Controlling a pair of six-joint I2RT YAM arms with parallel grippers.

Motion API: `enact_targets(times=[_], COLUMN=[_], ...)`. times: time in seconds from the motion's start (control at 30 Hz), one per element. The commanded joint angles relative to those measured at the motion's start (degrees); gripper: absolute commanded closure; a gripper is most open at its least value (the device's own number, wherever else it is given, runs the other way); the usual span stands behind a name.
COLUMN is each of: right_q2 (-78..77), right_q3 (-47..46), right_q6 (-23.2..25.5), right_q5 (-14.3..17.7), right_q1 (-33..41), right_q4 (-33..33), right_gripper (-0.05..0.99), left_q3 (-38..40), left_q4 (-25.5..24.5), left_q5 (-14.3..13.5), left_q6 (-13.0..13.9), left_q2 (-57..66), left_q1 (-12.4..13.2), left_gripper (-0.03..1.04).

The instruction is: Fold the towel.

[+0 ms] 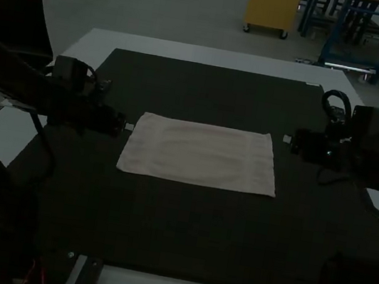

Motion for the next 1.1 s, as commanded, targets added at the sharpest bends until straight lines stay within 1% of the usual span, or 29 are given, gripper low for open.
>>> enact_targets(times=[0.0,0.03,0.17,0.4,0.53,0.6,0.9,1.07], right_q2=[0.66,1.45,4.61,17.44,23.42,25.79,34.58,39.06], right_q3=[-0.44,-0.44,-1.06,0.44,2.99,4.3,8.52,11.16], right_q6=[1.63,1.54,1.54,1.45,1.36,1.45,1.19,1.1], right_q5=[1.39,1.83,1.83,2.18,1.39,1.39,1.66,1.66], right_q1=[2.27,2.54,3.33,4.38,4.47,4.65,6.49,6.32], right_q4=[3.68,4.38,6.23,10.1,11.68,12.82,16.95,19.06], right_gripper=[0.07,0.07,0.06,0.06,0.06,0.03,0.03,0.03], left_q3=[1.79,1.7,2.14,4.42,6.53,7.67,11.72,14.27], left_q4=[1.76,2.38,4.31,5.72,6.95,7.3,8.97,9.32], left_q5=[0.89,0.8,0.71,0.71,0.71,0.71,0.71,0.8], left_q6=[-1.12,-1.12,-1.12,-1.12,-1.12,-1.12,-0.6,-0.42], left_q2=[2.26,3.14,5.86,9.64,12.72,14.48,19.57,22.12], left_q1=[-0.22,-0.31,-0.31,0.04,0.04,0.04,-0.04,-0.31], left_gripper=[0.05,0.05,0.05,0.05,0.05,0.05,0.05,0.05])
